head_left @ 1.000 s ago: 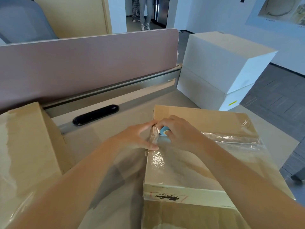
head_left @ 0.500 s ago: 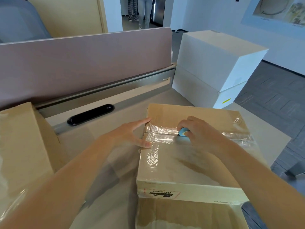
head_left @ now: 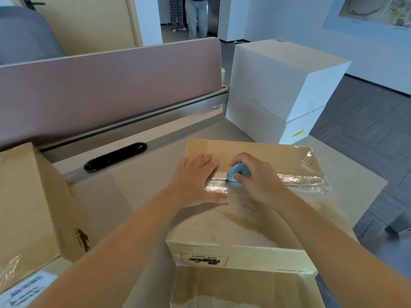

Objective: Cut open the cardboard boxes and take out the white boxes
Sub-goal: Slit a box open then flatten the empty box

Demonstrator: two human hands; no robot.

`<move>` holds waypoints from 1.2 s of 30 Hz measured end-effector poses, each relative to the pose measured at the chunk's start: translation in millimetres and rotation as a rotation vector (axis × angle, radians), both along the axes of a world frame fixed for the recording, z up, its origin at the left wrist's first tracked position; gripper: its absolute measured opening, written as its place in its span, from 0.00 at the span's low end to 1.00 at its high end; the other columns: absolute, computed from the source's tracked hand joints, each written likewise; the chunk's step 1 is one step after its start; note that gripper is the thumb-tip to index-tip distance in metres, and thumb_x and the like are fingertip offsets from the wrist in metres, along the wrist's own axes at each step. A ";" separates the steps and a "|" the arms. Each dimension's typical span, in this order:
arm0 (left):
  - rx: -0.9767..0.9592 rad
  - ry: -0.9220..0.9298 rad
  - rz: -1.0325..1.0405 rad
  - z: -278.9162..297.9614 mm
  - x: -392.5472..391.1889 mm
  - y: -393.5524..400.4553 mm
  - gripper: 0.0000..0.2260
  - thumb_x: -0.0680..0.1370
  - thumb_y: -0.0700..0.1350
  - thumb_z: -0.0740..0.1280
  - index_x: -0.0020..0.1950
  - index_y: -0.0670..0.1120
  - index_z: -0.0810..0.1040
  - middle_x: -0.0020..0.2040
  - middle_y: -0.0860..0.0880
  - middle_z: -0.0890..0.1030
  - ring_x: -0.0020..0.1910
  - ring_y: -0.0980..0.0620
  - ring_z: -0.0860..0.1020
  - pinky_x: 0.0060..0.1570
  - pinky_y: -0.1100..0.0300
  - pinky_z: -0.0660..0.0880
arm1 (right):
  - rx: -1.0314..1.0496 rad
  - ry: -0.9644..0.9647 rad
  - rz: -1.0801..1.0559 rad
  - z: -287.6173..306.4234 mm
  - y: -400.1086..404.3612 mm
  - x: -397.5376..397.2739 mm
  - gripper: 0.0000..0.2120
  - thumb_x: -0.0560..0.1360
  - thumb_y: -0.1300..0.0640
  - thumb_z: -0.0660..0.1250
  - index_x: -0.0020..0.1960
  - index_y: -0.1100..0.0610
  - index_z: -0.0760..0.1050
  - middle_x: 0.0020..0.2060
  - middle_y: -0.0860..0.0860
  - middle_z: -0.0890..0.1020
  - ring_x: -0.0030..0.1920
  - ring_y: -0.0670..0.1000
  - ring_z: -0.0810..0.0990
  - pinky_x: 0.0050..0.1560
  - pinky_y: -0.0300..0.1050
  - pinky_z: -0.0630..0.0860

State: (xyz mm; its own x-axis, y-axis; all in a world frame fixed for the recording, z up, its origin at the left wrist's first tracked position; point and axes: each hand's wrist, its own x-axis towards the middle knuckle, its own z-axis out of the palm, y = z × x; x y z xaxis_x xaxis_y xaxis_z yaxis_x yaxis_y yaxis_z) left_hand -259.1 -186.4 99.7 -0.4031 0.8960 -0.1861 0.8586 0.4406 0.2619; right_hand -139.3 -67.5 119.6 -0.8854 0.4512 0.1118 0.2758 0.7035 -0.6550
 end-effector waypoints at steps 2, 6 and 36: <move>-0.017 0.045 0.001 -2.7 -1.7 2.1 0.43 0.70 0.68 0.61 0.77 0.51 0.46 0.77 0.52 0.43 0.76 0.54 0.41 0.73 0.51 0.39 | 0.066 -0.017 0.053 -0.5 1.9 -1.5 0.10 0.74 0.67 0.62 0.54 0.59 0.73 0.49 0.53 0.77 0.46 0.50 0.71 0.40 0.35 0.63; -0.022 0.088 -0.012 -2.9 -8.6 4.0 0.52 0.58 0.77 0.48 0.77 0.53 0.46 0.77 0.53 0.44 0.76 0.55 0.42 0.72 0.54 0.38 | 0.159 -0.120 0.072 -0.8 16.4 5.6 0.11 0.75 0.67 0.60 0.56 0.58 0.73 0.48 0.54 0.73 0.46 0.51 0.69 0.43 0.39 0.60; -0.018 0.160 -0.051 -8.4 48.5 76.9 0.52 0.55 0.75 0.38 0.76 0.53 0.44 0.77 0.53 0.43 0.76 0.53 0.42 0.72 0.51 0.41 | 0.169 -0.191 0.056 7.6 70.9 63.9 0.13 0.74 0.63 0.62 0.58 0.58 0.71 0.46 0.50 0.68 0.43 0.48 0.68 0.37 0.31 0.63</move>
State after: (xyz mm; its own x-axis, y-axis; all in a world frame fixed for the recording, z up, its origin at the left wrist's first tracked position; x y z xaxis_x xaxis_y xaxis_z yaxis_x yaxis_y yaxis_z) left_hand -210.5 -109.4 91.3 -0.3827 0.9133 -0.1392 0.9101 0.3986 0.1130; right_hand -75.4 3.5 127.2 -0.9206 0.3903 0.0102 0.3409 0.8163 -0.4663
